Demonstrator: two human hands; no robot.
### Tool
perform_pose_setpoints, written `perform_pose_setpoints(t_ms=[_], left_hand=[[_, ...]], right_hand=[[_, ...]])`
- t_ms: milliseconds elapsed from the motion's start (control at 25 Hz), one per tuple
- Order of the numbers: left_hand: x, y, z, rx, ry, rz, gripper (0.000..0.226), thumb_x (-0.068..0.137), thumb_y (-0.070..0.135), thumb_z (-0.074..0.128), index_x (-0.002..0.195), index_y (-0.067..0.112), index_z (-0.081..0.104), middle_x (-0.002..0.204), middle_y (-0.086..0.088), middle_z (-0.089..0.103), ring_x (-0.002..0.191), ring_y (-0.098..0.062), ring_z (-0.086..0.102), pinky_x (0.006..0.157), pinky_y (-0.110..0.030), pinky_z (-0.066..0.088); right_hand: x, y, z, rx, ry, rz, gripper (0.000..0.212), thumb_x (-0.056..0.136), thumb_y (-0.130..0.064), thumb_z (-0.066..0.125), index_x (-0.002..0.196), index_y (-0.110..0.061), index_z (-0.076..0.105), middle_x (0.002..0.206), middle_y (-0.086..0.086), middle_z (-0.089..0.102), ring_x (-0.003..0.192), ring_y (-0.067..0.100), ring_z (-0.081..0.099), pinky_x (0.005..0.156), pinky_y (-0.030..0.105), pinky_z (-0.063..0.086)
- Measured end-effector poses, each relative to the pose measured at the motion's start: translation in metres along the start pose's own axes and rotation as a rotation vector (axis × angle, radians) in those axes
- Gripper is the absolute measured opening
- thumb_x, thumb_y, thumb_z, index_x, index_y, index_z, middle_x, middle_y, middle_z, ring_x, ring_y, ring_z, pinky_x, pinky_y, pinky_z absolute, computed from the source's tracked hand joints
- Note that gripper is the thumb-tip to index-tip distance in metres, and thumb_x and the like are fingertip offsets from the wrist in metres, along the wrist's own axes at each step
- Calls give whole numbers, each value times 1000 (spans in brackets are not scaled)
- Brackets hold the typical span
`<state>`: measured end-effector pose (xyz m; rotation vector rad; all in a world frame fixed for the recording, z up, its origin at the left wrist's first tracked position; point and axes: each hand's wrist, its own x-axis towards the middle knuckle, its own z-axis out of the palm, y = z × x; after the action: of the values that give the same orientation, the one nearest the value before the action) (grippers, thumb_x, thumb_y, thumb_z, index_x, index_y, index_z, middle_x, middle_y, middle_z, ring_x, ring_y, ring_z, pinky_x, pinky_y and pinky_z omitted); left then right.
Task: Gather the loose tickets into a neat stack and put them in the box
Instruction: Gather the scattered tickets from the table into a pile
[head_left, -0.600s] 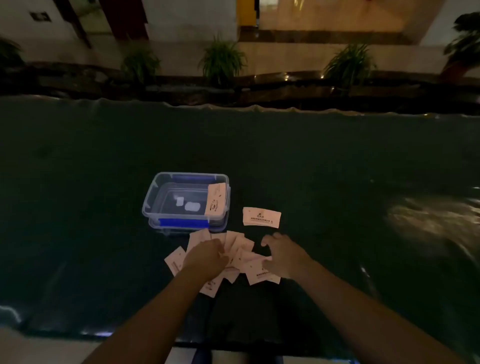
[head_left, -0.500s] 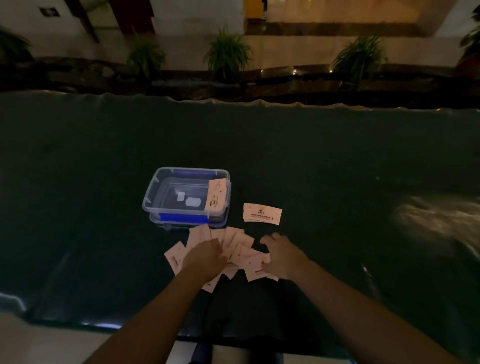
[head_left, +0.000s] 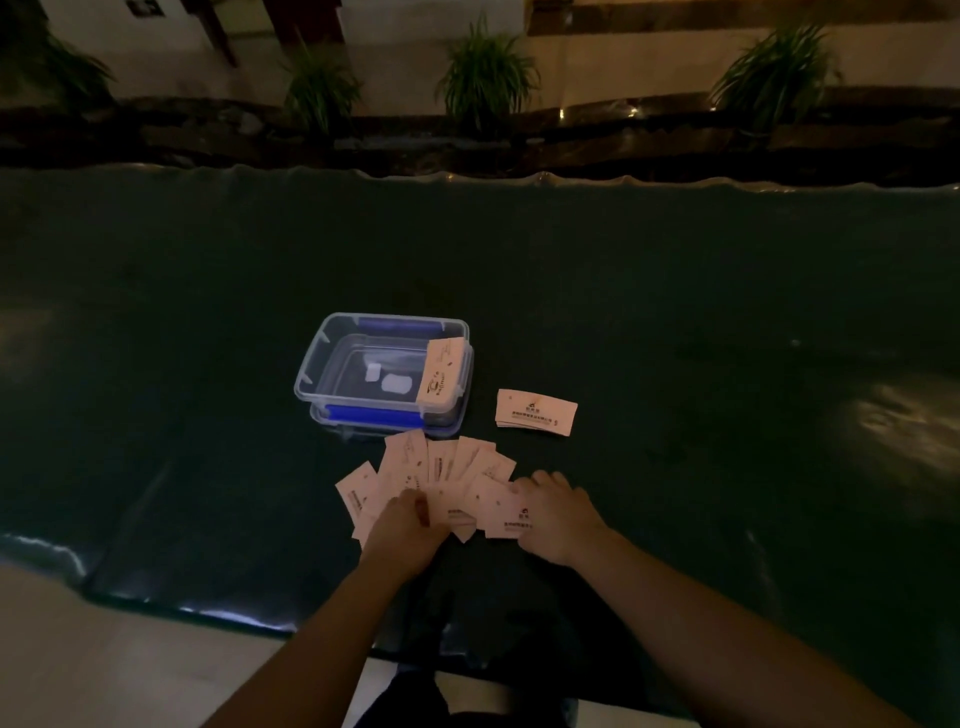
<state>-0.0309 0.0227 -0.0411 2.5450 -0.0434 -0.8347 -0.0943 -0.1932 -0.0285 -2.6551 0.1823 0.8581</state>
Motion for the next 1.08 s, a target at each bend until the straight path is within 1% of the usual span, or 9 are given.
perform_pose_setpoints(t_ms=[280,440,520,560,640,760,840,960,1080], left_hand=[[-1,8,5,-156,-4,58,21,91,32,74,103,28,57,112,1,64,98,-11,62,67,-20,43],[-2,15,12,-146,-83,164,9,95,30,67,94,25,61,99,2,64,87,-11,62,71,-24,46],[-1,17,15,-146,-143,233,6,96,30,65,91,29,64,96,3,66,86,-10,64,80,-29,54],[-2,17,16,-152,-170,263,3,97,31,64,96,31,67,99,4,69,90,-10,66,87,-34,57],[0,17,20,-127,-177,300,19,99,34,61,115,31,70,115,6,72,107,-11,66,102,-42,54],[5,17,21,-2,-108,278,41,101,37,56,142,29,60,141,4,56,134,-19,50,120,-43,36],[9,16,20,-7,-79,257,41,101,43,52,140,33,58,144,4,54,138,-23,46,122,-47,28],[12,17,21,14,-127,252,35,102,44,51,132,31,63,137,6,61,133,-20,51,124,-50,27],[9,21,20,-52,-137,235,36,100,44,57,130,27,64,130,4,67,124,-18,59,119,-49,37]], right_hand=[[11,-18,-11,-13,-19,-19,88,91,-22,74,165,-28,27,162,6,35,148,30,34,120,56,33],[12,-18,-13,95,0,43,90,86,-23,81,162,-31,33,164,2,40,150,28,34,121,58,29],[8,-15,-8,176,-3,66,86,85,-27,82,158,-32,37,159,0,48,147,27,40,119,56,33],[6,-13,-4,227,1,84,83,84,-29,83,155,-31,41,155,0,52,143,26,46,117,53,37],[1,-10,5,340,29,147,73,85,-33,84,148,-28,48,146,0,58,134,24,55,111,46,46],[-5,-9,14,528,97,249,60,91,-25,80,145,-21,53,143,3,62,128,22,60,103,37,49],[-5,-13,18,684,143,322,49,95,-21,75,140,-18,55,140,5,64,124,21,61,96,35,50],[0,-23,22,942,183,456,43,99,-18,69,140,-17,55,139,6,63,112,17,58,82,30,47],[5,-34,24,1170,255,579,37,99,-12,66,135,-17,59,133,7,66,108,20,62,88,37,53]])
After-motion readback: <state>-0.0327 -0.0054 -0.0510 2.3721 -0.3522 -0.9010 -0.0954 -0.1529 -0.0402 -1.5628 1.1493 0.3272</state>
